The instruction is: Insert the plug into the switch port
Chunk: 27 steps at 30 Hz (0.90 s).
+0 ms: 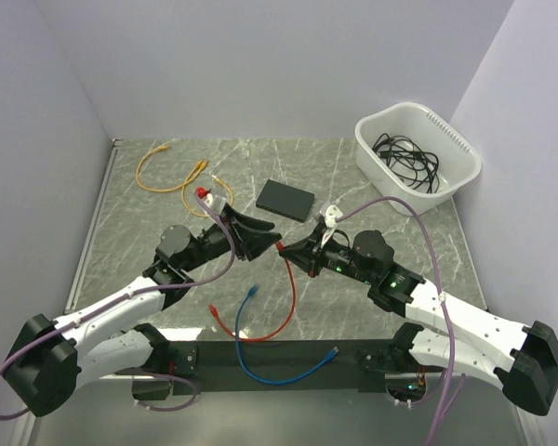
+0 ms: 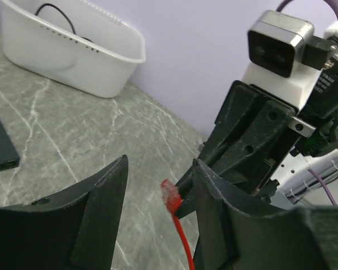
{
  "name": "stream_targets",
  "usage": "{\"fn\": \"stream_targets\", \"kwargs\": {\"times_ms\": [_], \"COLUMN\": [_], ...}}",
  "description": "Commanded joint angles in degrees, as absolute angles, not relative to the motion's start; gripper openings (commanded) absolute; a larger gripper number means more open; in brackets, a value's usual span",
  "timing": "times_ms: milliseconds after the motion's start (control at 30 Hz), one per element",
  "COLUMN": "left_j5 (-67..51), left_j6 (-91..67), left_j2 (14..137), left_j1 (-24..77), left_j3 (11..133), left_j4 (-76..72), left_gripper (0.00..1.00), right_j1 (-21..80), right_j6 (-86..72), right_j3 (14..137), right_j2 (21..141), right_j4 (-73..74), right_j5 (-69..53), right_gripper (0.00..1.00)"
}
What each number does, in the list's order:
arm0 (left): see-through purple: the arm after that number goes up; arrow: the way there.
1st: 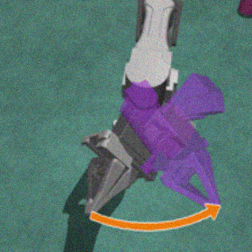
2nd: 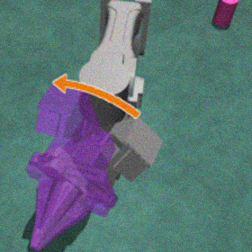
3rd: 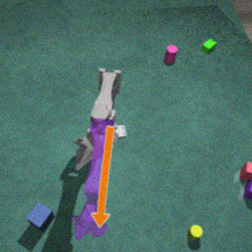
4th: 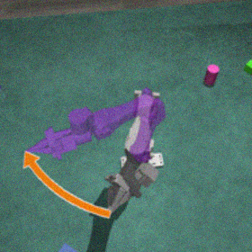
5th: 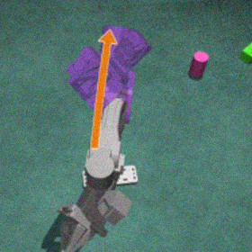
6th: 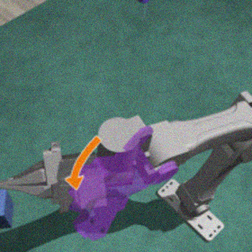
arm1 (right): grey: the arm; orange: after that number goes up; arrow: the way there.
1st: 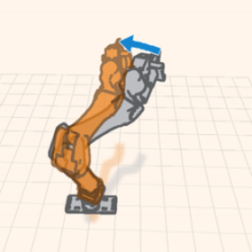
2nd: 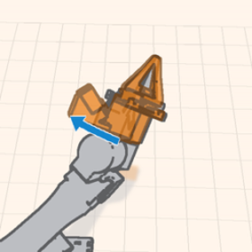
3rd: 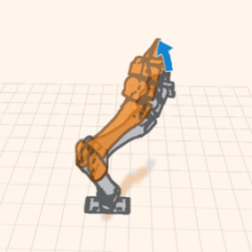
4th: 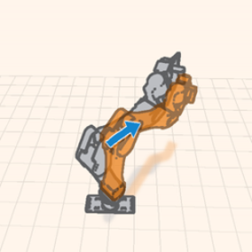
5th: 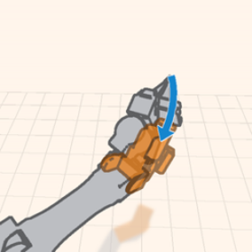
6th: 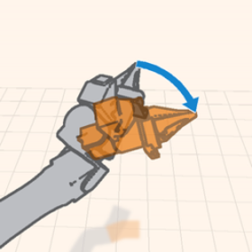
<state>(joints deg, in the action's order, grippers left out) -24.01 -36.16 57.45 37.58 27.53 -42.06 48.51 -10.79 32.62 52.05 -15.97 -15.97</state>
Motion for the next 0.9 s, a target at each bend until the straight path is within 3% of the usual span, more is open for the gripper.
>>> {"fn": "stream_targets", "kwargs": {"times_ms": [0,267,367,467,867], "left_j5": [-26.3,-24.3,-24.2,-24.9,-28.7], "left_j6": [-32.6,-29.9,-29.4,-30.1,-29.7], "left_j2": [58.2,59.9,60.2,59.2,56.9], "left_j1": [39.6,42.3,42.5,42.5,42.5], "left_j3": [32.1,34.5,34.7,33.1,31.2], "left_j4": [-42.5,-38.3,-38.0,-40.8,-43.1], "left_gripper": [0.54,0.49,0.51,0.60,0.39], "right_j1": [49.0,49.0,49.0,48.5,47.5], "right_j6": [-10.3,-10.5,-10.8,-12.3,-13.0], "right_j3": [33.1,33.3,32.9,31.0,31.6], "right_j2": [50.5,50.7,49.6,47.6,48.7], "right_j4": [-19.3,-19.3,-19.8,-22.8,-25.3], "right_j5": [-15.4,-15.7,-16.3,-19.9,-23.9], "right_gripper": [0.00,0.00,0.00,0.00,0.00]}}
